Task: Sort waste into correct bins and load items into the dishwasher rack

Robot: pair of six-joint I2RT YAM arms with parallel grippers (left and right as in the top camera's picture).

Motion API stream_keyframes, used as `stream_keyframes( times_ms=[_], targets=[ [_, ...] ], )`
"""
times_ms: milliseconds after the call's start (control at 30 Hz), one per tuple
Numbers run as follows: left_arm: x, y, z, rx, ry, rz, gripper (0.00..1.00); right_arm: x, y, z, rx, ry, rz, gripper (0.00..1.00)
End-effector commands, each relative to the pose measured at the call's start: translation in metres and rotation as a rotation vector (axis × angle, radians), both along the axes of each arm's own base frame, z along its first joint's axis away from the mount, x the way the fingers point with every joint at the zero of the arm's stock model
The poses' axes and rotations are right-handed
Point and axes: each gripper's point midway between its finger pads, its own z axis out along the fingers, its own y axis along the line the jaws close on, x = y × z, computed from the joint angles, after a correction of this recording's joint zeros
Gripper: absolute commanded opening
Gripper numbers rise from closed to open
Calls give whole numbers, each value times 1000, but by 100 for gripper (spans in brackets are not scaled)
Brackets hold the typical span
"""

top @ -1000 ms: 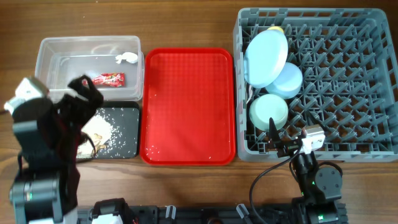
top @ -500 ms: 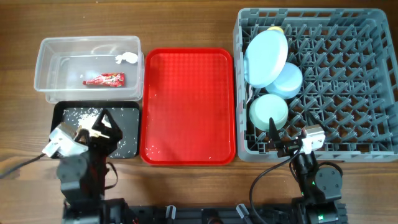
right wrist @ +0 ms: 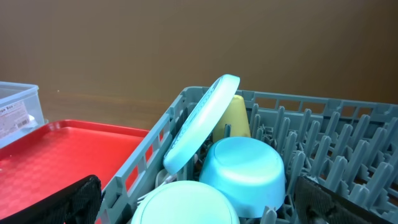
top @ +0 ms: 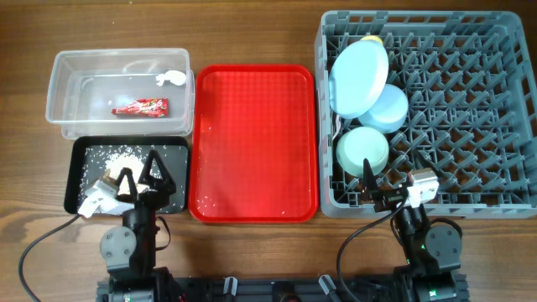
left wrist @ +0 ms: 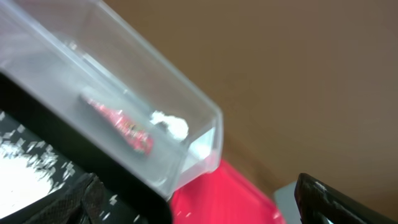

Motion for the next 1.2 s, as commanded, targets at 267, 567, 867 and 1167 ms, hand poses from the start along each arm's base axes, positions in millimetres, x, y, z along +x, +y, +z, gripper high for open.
stream_keyframes(
  times_ms=[267,567,867,1167],
  targets=[
    [2,-27,-7,598,43,-165,100,-1,1,2,-12,-13,11,100],
    [1,-28,-4,603,28,-164,100,-1,1,2,-13,-13,11,100],
    [1,-28,-3,603,26,-163,100,-1,1,2,-12,-13,11,100],
    [1,-28,-3,603,26,-163,100,-1,1,2,-12,-13,11,100]
  ],
)
